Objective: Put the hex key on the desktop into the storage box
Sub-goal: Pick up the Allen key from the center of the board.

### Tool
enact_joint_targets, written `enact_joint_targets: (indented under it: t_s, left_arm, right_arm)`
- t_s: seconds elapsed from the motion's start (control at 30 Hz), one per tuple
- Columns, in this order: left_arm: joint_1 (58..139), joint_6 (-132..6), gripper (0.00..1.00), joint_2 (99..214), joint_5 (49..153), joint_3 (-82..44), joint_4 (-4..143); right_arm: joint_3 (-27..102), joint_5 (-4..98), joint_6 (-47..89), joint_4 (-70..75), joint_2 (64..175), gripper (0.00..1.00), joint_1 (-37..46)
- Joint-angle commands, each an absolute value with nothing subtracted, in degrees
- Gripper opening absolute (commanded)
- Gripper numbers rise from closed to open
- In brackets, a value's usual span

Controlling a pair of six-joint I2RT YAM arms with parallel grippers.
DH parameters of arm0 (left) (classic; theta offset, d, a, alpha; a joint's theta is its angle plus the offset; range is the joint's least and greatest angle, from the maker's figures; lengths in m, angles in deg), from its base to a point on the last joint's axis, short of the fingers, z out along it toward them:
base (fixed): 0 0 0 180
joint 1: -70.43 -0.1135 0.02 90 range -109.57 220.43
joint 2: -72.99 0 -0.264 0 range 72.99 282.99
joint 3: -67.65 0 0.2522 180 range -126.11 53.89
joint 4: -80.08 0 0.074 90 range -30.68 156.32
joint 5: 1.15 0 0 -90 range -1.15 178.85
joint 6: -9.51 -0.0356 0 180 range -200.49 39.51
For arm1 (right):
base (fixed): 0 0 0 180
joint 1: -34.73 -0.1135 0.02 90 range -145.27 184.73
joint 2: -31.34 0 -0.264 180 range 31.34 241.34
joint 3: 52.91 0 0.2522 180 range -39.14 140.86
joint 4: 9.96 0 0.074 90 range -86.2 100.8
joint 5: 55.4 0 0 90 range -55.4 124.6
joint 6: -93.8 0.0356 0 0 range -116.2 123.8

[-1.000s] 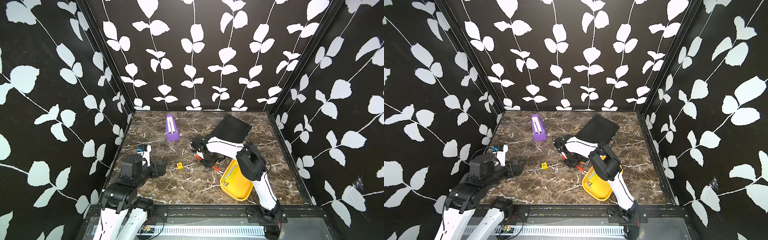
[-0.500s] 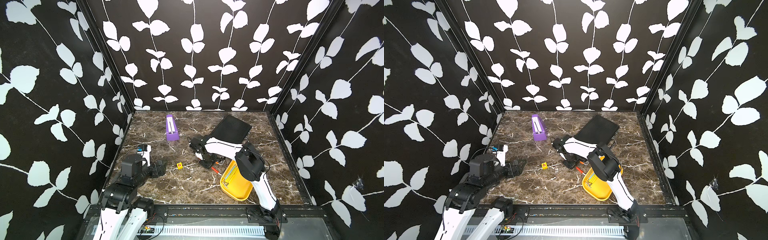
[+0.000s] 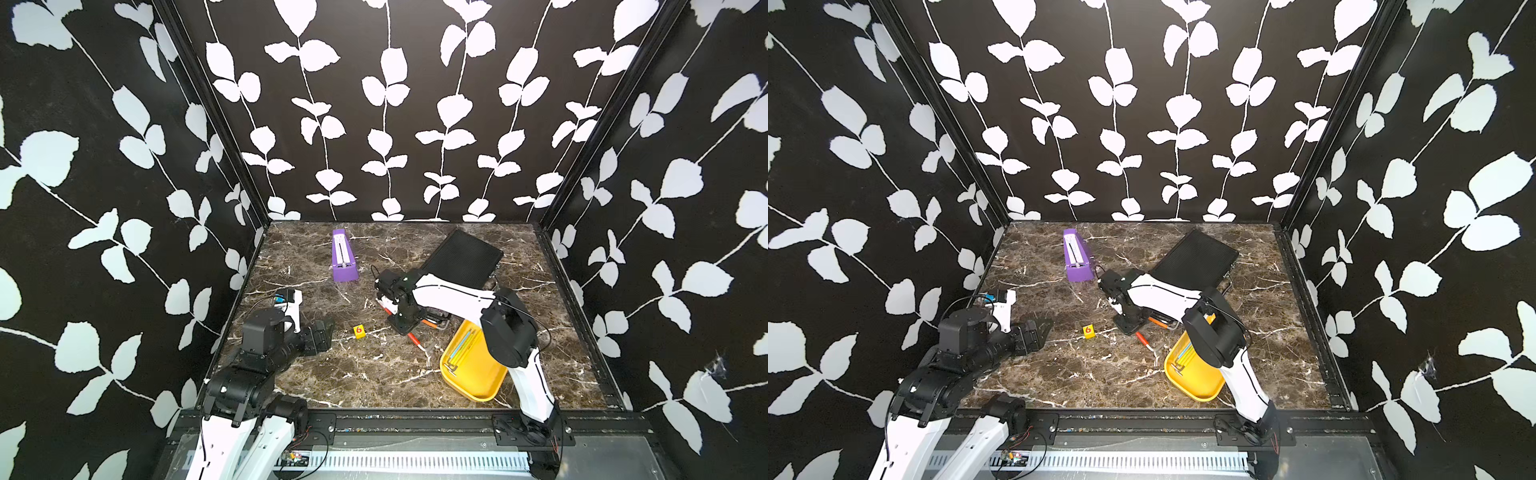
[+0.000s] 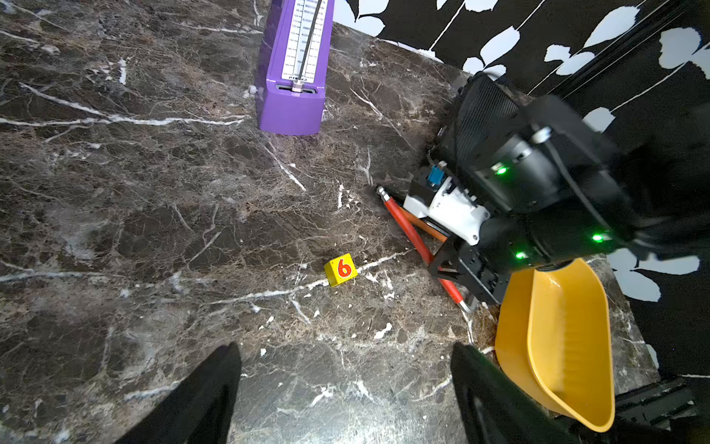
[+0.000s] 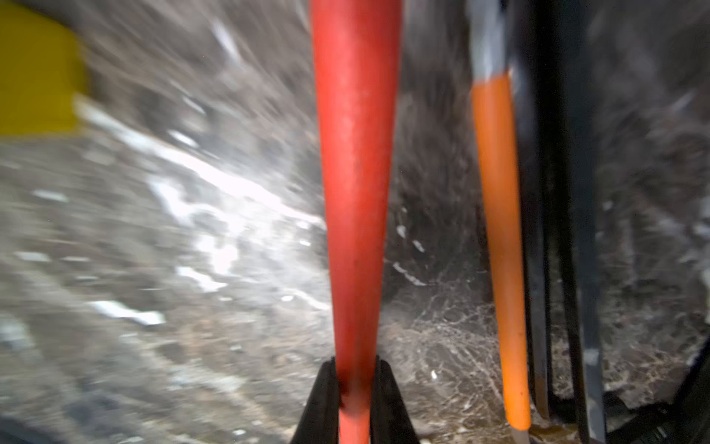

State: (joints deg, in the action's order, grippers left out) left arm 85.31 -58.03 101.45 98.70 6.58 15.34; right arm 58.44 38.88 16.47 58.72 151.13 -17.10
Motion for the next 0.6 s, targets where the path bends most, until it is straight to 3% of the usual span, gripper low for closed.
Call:
enact_joint_targets:
  t_s: [0.0, 0.27, 0.57]
  left_arm:
    - [85.4, -58.2, 0.87, 101.6, 98.5, 7.0, 15.8]
    - [85.4, -58.2, 0.86, 101.2, 98.6, 7.0, 15.9]
    - [85.5, -58.4, 0.86, 100.7, 99.0, 7.1, 16.1]
  right_arm:
    - [56.2, 41.0, 22.2, 54.0, 143.1, 0.00, -17.3]
    - [43.0, 36.7, 42.9, 45.7, 126.8, 0.00, -13.2]
    - [26.2, 28.1, 72.2, 51.7, 108.1, 0.00, -8.1]
